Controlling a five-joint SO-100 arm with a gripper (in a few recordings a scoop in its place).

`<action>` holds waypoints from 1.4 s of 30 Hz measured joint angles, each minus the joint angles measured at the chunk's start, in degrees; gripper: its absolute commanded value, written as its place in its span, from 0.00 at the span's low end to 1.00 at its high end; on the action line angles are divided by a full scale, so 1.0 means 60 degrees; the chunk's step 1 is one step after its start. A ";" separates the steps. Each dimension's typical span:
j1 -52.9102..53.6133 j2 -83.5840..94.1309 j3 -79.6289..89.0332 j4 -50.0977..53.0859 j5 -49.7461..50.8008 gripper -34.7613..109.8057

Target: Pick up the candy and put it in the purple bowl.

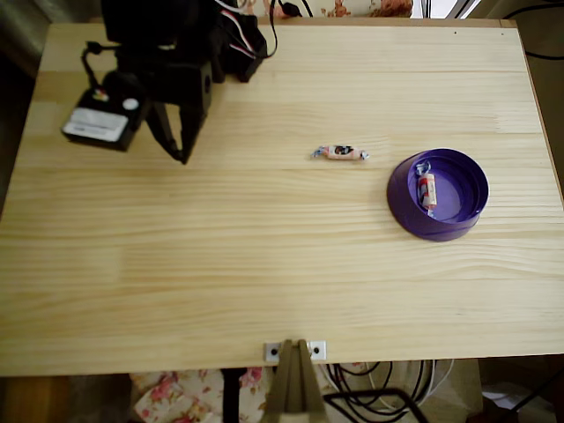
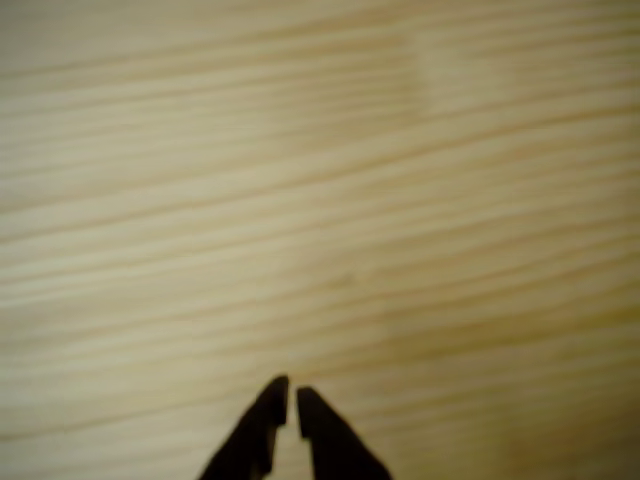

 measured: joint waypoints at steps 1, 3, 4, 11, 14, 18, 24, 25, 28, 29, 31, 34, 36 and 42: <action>0.0000 0.0000 0.0000 -0.0015 0.0073 0.24; 0.0073 0.0000 0.0015 0.0000 0.0220 0.24; 0.0044 0.0000 0.0015 0.0015 0.0234 0.24; -0.0601 -0.0029 -0.0879 0.0381 0.0293 0.24; -0.0776 -0.0308 -0.1611 0.0601 0.0425 0.24; -0.1421 -0.1538 -0.2827 0.0615 0.0425 0.24; -0.3076 -0.3164 -0.4834 0.0762 -0.0806 0.24; -0.3369 -0.3340 -0.5083 0.0776 -0.1099 0.24; -0.4351 -0.3853 -0.5684 0.0820 -0.1948 0.24; -0.4585 -0.4072 -0.5874 0.0835 -0.2212 0.24; -0.4995 -0.4526 -0.6152 0.0835 -0.2827 0.24; -0.5742 -0.5317 -0.6401 0.0820 -0.3721 0.24; -0.6035 -0.5830 -0.6416 0.0718 -0.4146 0.24; -0.6914 -0.6724 -0.6416 0.0146 -0.4819 0.24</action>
